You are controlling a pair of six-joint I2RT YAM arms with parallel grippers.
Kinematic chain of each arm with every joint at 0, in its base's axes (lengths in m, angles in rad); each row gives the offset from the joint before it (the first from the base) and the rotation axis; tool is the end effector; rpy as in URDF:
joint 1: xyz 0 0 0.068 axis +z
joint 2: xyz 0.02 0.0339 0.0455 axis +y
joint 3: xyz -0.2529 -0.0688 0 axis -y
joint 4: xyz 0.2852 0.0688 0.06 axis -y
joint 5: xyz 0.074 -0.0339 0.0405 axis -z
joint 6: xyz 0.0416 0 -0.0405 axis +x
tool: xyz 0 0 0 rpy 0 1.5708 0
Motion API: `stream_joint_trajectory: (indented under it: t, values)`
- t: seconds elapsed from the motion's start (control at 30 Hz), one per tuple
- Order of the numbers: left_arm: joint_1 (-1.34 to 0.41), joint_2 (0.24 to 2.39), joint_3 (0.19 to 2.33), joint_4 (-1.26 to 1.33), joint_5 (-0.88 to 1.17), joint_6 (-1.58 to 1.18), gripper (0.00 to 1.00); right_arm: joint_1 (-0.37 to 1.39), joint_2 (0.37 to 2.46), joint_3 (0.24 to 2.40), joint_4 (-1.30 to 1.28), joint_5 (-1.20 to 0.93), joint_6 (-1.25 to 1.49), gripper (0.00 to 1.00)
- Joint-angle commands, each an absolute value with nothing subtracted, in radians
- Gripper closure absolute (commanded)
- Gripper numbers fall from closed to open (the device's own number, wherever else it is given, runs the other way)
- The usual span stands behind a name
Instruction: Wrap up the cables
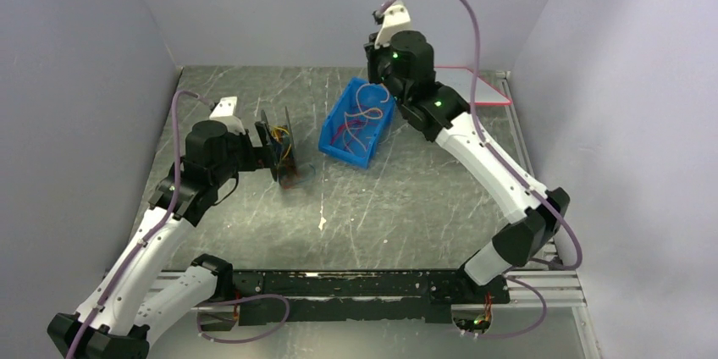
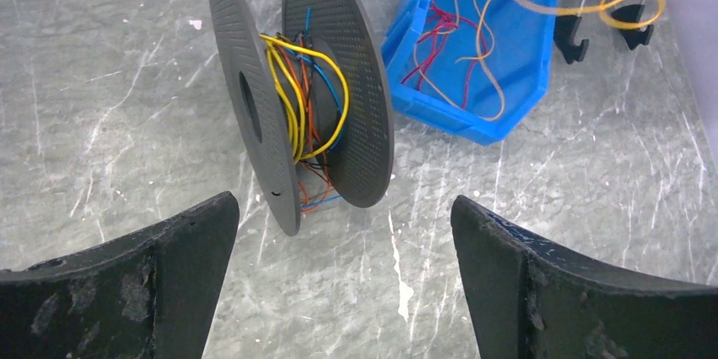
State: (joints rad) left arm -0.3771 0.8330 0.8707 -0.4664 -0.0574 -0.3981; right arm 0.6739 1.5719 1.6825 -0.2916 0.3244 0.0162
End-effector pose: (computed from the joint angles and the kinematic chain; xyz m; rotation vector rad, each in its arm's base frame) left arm 0.2219 -0.0853 0.3233 -0.0586 2.0251 -0.4380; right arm 0.3276 0.2447 0.4371 -0.3356 1.7149 0.2216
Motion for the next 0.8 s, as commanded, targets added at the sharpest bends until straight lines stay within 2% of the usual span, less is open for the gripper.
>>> stream_joint_trajectory:
  t: [0.0,0.17,0.53,0.77]
  values:
    - [-0.383,0.817,0.87,-0.411,0.023,-0.343,0.0,0.672,1.497,1.763,-0.263,0.278,0.046,1.0]
    - [-0.383,0.827,0.882,-0.408,0.132,-0.289,0.0,0.674,1.429,1.78,-0.249,0.211,0.07,1.0]
    - [-0.383,0.854,0.929,-0.398,0.232,-0.29,0.0,0.674,1.312,1.841,-0.284,0.122,0.08,1.0]
    - [-0.383,0.881,0.966,-0.406,0.273,-0.29,0.0,0.674,1.227,1.838,-0.207,0.09,0.11,1.0]
